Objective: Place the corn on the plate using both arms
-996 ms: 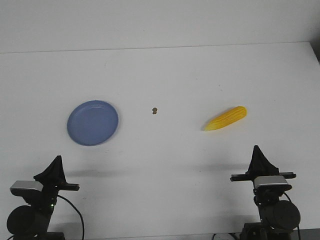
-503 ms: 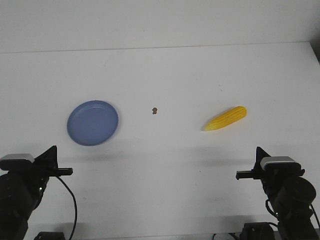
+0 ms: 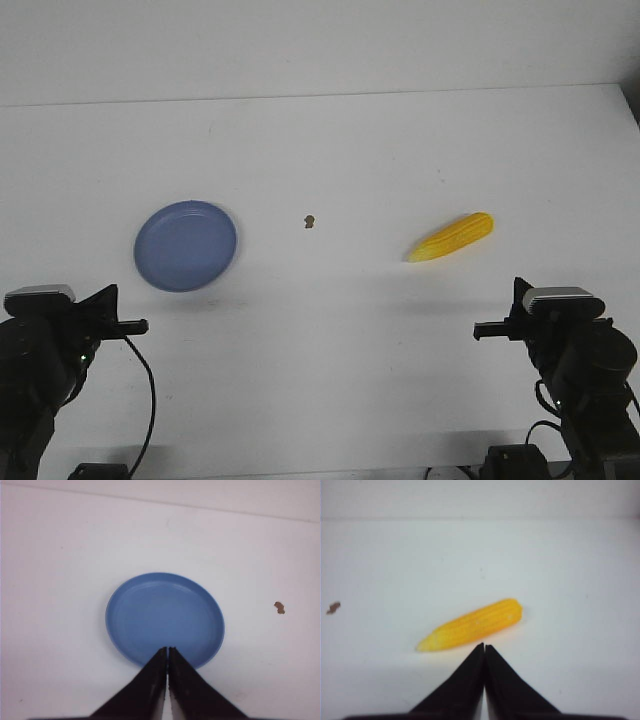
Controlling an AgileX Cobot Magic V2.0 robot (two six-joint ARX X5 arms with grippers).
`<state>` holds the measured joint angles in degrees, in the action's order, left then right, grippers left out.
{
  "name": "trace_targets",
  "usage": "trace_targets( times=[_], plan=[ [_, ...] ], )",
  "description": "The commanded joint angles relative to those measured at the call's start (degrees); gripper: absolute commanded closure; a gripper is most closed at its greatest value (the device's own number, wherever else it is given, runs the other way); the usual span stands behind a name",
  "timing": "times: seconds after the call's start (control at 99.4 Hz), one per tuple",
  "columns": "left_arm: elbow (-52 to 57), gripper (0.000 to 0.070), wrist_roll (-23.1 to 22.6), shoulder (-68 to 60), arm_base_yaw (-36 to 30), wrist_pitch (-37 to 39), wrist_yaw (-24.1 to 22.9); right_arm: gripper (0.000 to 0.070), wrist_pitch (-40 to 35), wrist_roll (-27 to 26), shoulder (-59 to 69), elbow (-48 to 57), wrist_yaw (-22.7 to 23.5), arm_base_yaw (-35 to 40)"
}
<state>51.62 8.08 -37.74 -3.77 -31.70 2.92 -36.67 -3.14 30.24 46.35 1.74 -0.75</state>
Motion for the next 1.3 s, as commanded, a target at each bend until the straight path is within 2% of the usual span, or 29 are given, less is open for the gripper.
trace_targets(
  times=[0.0, 0.322, 0.342, 0.372, 0.413, 0.423, 0.453, 0.473, 0.513, 0.574, 0.614, 0.775, 0.926, 1.057, 1.147, 1.288],
  plan=[
    [1.16, 0.0688, -0.46, 0.33, 0.0, 0.48, 0.07, 0.07, 0.9, -0.57, 0.07, 1.01, 0.11, 0.04],
    [1.16, 0.0674, -0.37, 2.25, 0.02, 0.44, 0.04, 0.07, 0.13, -0.52, 0.07, 1.01, 0.2, 0.04],
    [1.16, 0.0654, -0.17, 2.25, 0.02, 0.39, 0.04, 0.07, 0.15, -0.52, 0.07, 1.01, 0.17, 0.04],
    [1.16, 0.0588, 0.22, 2.25, 0.02, 0.31, 0.04, 0.0697, 0.17, -0.55, 0.07, 1.01, 0.2, 0.04],
    [1.16, 0.0447, 0.59, 2.19, 0.02, 0.24, 0.04, 0.0677, 0.2, -0.55, 0.09, 1.01, 0.26, 0.04],
    [1.16, 0.0382, 0.63, 2.16, 0.02, 0.24, 0.04, 0.0666, 0.17, -0.55, 0.09, 1.01, 0.33, 0.04],
    [1.16, 0.0272, 0.63, 2.16, 0.02, 0.2, 0.04, 0.0606, 0.17, -0.55, 0.09, 1.01, 0.44, 0.04],
    [1.16, 0.0185, 0.61, 2.12, 0.02, 0.13, 0.04, 0.0541, 0.17, -0.55, 0.09, 1.01, 0.46, 0.04],
    [1.16, 0.0121, 0.61, 1.97, 0.02, 0.04, 0.04, 0.0368, 0.17, -0.55, 0.09, 1.01, 0.48, 0.04],
    [1.16, 0.0115, 0.61, 1.81, 0.02, -0.26, 0.04, 0.0089, 0.15, -0.57, 0.09, 1.01, 0.85, 0.04],
    [1.16, 0.0115, 0.61, 1.79, 0.02, -0.39, 0.04, 0.0, 0.22, -0.55, 0.09, 1.01, 1.25, 0.04],
    [1.16, 0.0113, 0.72, 1.81, 0.02, -0.44, 0.07, 0.0, 0.2, -0.55, 0.09, 1.01, 1.33, 0.04],
    [1.86, 0.0112, 3.3, -1.09, 0.11, 0.31, 0.04, 0.0, 0.17, -0.55, 0.09, 1.01, 1.33, 0.04],
    [4.94, 0.0112, 3.61, -9.09, 1.9, 0.15, 0.07, 0.0, 0.17, -0.55, 0.09, 1.01, 1.33, 0.04],
    [8.46, 0.0109, 5.42, -16.33, 4.04, -0.2, 0.37, 0.0, 0.17, -0.55, 0.09, 1.01, 1.31, 0.04],
    [13.66, 0.011, 6.62, -27.12, 8.31, -0.15, 5.16, 0.0, 0.13, -0.52, 0.09, 1.01, 1.31, 0.04]
  ],
)
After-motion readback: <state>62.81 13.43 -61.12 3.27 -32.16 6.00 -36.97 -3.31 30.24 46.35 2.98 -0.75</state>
